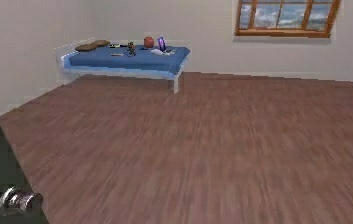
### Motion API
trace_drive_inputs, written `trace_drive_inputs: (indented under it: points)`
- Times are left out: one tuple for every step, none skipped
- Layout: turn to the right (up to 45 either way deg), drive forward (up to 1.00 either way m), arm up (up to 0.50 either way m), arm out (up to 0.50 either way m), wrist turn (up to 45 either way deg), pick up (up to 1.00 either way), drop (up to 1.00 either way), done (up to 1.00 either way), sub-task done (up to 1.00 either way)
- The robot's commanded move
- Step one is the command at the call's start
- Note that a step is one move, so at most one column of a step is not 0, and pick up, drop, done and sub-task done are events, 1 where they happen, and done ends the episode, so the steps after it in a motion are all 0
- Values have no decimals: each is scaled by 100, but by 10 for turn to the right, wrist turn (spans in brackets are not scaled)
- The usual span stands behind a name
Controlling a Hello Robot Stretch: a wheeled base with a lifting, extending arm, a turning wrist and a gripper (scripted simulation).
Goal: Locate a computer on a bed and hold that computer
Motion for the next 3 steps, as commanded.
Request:
trace_drive_inputs:
  points:
    - [0,50,0,0,0,0,0,0,0]
    - [30,0,0,0,0,0,0,0,0]
    - [0,100,0,0,0,0,0,0,0]
